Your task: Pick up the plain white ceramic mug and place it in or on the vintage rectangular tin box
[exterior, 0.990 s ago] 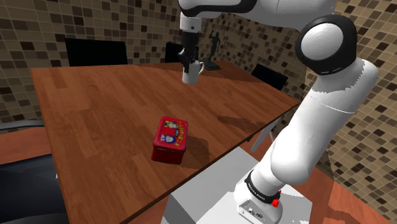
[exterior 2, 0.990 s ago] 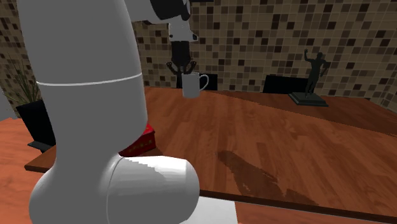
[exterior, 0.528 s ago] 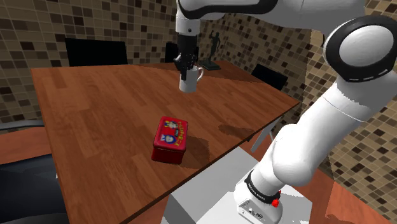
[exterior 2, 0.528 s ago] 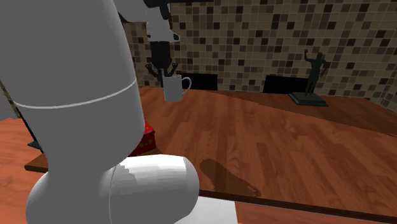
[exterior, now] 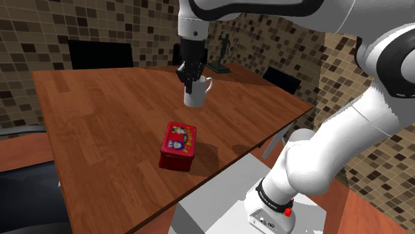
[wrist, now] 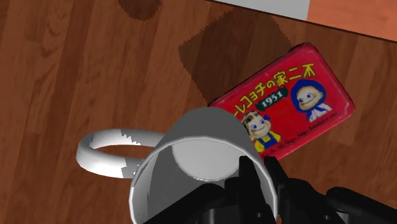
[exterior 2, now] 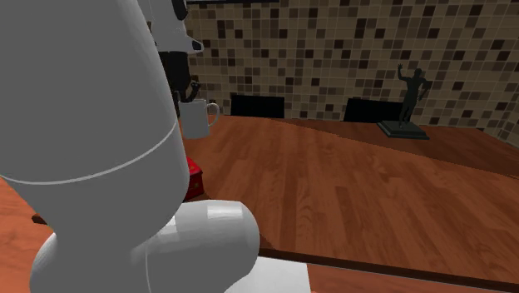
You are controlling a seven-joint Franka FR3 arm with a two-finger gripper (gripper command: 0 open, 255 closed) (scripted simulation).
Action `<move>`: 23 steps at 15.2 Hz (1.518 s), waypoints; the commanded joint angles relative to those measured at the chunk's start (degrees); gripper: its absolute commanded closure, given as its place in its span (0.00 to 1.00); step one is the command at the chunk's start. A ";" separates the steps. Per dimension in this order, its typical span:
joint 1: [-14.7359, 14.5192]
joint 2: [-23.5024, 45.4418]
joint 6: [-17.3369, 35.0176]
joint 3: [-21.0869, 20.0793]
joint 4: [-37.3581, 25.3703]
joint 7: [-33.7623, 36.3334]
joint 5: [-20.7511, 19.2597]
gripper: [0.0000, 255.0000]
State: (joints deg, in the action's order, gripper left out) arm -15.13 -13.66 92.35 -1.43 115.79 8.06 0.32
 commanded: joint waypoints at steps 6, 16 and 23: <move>-3.52 -4.55 0.38 -5.09 4.76 7.86 3.08 1.00; -3.59 -3.86 8.14 -5.33 11.83 7.70 3.19 1.00; -3.64 -2.62 13.57 -5.51 16.02 7.65 3.22 1.00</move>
State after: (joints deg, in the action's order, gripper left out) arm -18.73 -16.47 105.07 -6.87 131.18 15.66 3.51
